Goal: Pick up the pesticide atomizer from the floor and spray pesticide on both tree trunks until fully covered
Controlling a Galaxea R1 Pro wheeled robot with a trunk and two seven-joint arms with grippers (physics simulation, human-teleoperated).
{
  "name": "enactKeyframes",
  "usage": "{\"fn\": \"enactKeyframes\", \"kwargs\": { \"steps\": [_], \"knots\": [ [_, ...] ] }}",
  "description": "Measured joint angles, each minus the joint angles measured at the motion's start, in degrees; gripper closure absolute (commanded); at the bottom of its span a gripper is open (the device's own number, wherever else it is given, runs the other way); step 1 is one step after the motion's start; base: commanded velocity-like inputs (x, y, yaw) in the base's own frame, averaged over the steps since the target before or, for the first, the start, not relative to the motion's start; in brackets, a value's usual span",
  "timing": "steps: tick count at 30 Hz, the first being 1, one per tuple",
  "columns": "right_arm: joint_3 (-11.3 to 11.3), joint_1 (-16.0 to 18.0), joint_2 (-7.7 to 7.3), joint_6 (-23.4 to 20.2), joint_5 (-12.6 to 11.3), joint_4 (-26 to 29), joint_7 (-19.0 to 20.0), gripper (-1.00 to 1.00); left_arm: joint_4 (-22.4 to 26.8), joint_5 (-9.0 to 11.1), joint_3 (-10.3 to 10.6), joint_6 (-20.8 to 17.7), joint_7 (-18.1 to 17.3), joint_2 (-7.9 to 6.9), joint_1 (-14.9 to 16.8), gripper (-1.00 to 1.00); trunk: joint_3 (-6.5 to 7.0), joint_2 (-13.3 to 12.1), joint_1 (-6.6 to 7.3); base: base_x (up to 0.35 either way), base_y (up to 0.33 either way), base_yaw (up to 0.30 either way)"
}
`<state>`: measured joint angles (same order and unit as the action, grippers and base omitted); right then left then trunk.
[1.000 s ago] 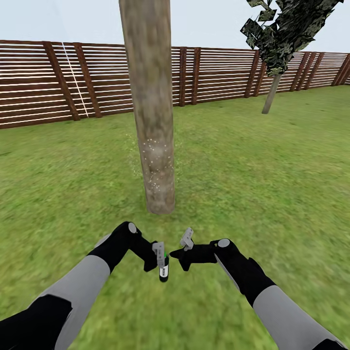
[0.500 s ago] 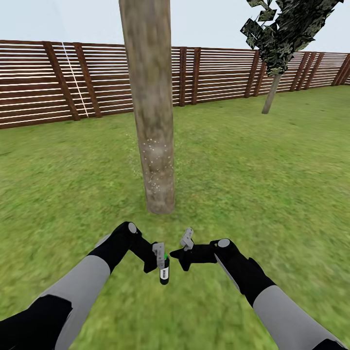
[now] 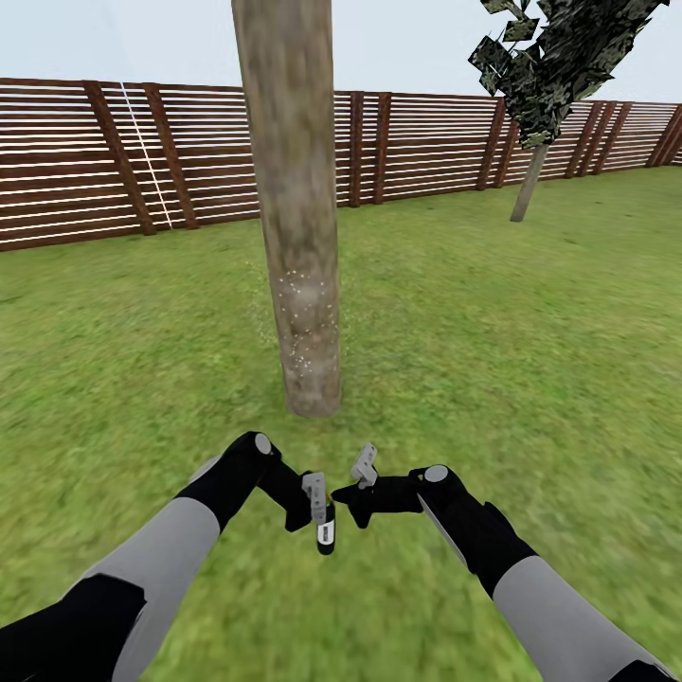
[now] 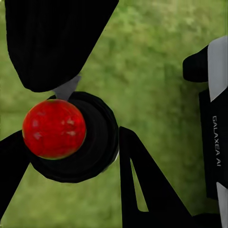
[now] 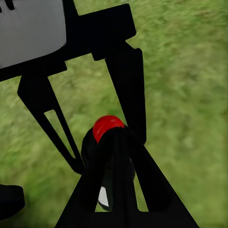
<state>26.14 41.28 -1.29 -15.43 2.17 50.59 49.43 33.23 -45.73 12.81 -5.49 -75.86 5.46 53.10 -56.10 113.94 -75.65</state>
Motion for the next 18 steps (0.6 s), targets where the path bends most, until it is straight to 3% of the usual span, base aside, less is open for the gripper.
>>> {"fn": "enactKeyframes", "kwargs": {
  "steps": [9, 11, 12, 13, 15, 16, 17, 18],
  "knots": [
    [0.0, 0.0, 0.0, 0.0, 0.0, 0.1, 0.0, 1.0, -0.1, -0.3, 0.3, -0.2, 0.1, -0.34, 0.1, 1.0, 0.0, 0.0, 0.0, 0.0, 0.0, 0.0],
    [0.0, 0.0, 0.0, -0.1, 0.0, 0.2, 0.0, 1.0, -0.4, -4.9, 1.0, -0.6, 0.1, -0.89, 0.0, 1.0, 0.0, 0.0, 0.0, 0.0, 0.0, 0.0],
    [0.0, 0.0, -0.02, -0.1, 0.1, 0.2, 0.0, 1.0, -0.5, -8.6, 0.9, -0.8, 0.1, -1.73, 0.0, 1.0, 0.0, 0.0, 0.0, 0.0, 0.0, 0.0],
    [0.0, 0.0, -0.07, -0.1, 0.1, 0.1, 0.0, 1.0, -0.6, -10.1, 0.8, -0.9, 0.1, -2.67, 0.0, 1.0, 0.0, 0.0, 0.0, 0.0, 0.0, 0.0],
    [-0.1, 0.0, -0.35, -0.1, 0.1, 0.1, 0.0, 1.0, -0.7, -11.4, 0.3, -1.2, 1.0, -6.73, -0.1, 1.0, 0.0, 0.0, 0.0, 0.0, 0.0, 0.0],
    [-0.3, 0.0, -0.45, -0.1, 0.1, 0.1, -0.1, 1.0, -0.9, -11.4, -1.1, -1.7, 2.6, -8.69, -0.2, 1.0, 0.0, 0.0, 0.0, 0.0, 0.0, 0.0],
    [-0.5, 0.0, -0.52, -0.1, 0.2, 0.1, -0.1, 1.0, -1.0, -11.1, -4.0, -2.1, 5.0, -10.03, -0.5, 1.0, 0.0, 0.0, 0.0, 0.0, 0.0, 0.0],
    [-0.5, -0.1, -0.69, -0.1, 0.2, 0.0, -0.2, 1.0, -1.1, -10.4, -8.8, -2.5, 9.0, -10.65, -1.8, 1.0, 0.0, 0.0, 0.0, 0.0, 0.0, 0.0]
  ]
}}
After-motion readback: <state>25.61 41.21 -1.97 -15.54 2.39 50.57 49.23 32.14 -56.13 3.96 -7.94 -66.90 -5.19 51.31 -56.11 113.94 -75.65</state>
